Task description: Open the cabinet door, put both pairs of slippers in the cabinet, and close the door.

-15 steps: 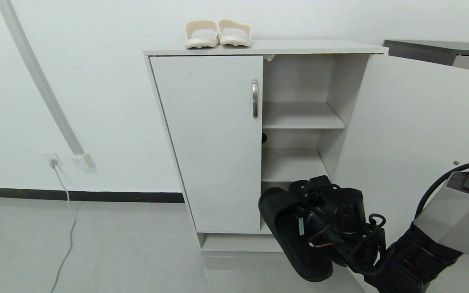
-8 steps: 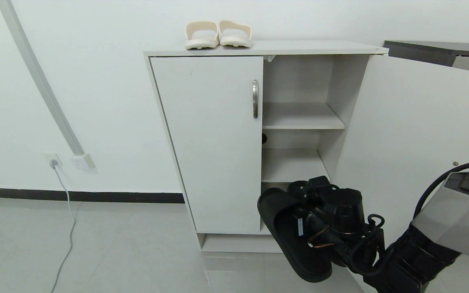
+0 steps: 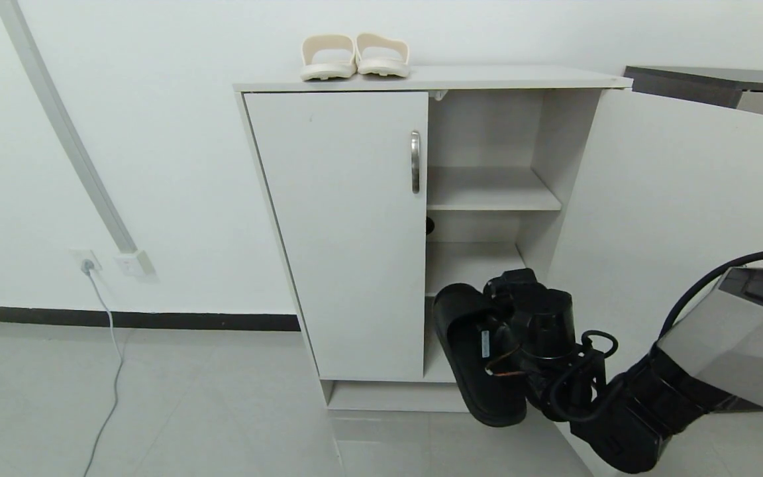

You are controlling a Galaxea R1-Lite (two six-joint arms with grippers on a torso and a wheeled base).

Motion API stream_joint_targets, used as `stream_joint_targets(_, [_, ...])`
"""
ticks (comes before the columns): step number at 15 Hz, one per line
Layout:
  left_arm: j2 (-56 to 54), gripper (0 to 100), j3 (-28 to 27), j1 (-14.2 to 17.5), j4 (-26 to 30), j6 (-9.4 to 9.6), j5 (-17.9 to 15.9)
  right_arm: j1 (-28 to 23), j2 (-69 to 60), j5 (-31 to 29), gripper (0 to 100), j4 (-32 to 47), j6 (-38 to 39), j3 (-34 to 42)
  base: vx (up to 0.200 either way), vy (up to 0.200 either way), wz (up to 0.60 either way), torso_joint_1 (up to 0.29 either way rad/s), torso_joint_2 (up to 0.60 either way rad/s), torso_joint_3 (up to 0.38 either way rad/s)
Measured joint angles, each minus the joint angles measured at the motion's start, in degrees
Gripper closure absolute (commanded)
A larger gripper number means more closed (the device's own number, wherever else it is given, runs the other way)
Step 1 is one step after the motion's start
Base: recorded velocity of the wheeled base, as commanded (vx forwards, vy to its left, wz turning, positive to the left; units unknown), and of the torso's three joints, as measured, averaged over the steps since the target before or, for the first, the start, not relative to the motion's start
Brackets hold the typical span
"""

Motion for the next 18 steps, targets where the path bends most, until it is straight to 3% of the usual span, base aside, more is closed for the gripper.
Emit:
stream_joint_targets(4, [0.0,100,0.0,0.0,0.0,-0.16,0.1,1.4,1.1,-8.1,100,16.8,10.1,-10.8,0.000,0.000,0.00,0.000,0.00,0.000])
stream_joint_targets(10, [0.0,100,0.0,0.0,0.0,-0.29,0.2,1.7,1.6,-8.5,100,17.3,10.6,-12.8,0.000,-0.200,0.00,0.006,0.00,0.002])
stream_joint_targets(18, [0.0,100,0.0,0.0,0.0,-0.21,0.2,2.7,5.9,-8.0,100,11.3,8.8,-12.9,0.000,0.000,0.00,0.000,0.00,0.000])
